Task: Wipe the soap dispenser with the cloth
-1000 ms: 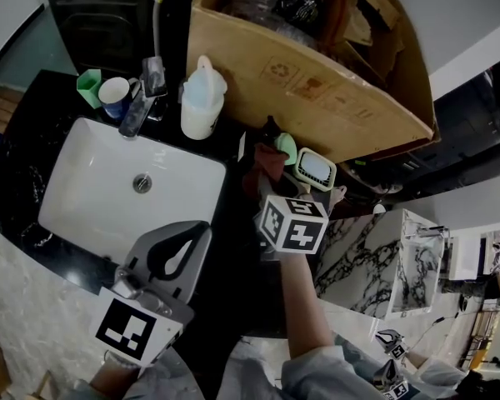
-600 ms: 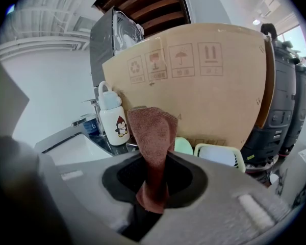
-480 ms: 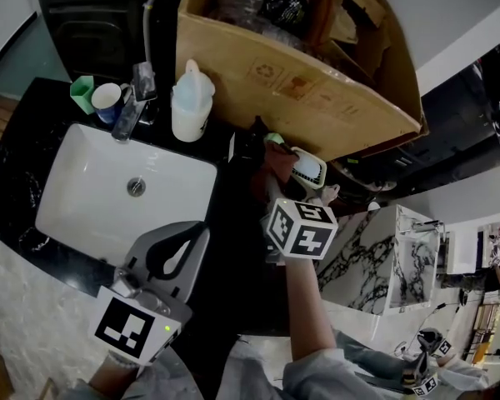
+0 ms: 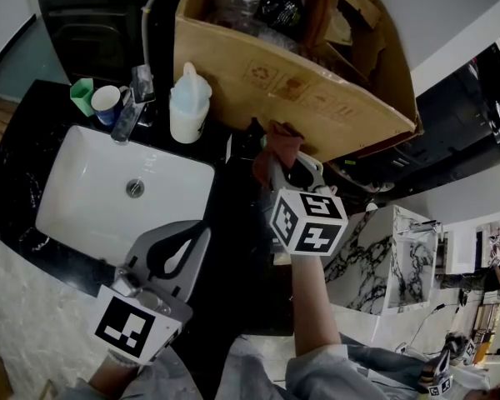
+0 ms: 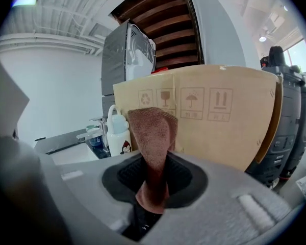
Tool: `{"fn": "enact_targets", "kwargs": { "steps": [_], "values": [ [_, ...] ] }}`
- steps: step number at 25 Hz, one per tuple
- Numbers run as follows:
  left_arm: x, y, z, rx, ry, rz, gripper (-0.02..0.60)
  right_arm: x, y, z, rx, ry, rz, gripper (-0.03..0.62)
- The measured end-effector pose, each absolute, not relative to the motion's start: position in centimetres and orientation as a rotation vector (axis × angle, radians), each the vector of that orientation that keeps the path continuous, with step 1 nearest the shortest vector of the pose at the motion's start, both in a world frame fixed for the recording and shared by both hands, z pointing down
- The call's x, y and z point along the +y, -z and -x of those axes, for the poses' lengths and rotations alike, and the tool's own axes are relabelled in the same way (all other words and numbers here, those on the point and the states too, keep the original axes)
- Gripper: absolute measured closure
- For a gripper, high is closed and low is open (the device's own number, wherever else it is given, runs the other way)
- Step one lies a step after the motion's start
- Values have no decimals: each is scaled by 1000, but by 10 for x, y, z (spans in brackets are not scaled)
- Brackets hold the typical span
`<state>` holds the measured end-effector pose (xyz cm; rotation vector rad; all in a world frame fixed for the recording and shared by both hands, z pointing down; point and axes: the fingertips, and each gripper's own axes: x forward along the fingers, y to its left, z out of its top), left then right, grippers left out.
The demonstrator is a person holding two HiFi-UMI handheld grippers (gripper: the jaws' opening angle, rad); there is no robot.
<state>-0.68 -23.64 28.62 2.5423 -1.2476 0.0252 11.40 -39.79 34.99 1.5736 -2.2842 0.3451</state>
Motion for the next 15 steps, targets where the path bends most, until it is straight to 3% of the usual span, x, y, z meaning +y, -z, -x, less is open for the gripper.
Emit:
{"fn": "enact_targets", "kwargs": {
  "steps": [15],
  "values": [
    [-244,-288,17,-1288,-37,-2551,578,-419,-365,-102,-2268,-348,-1491,519]
  ]
}}
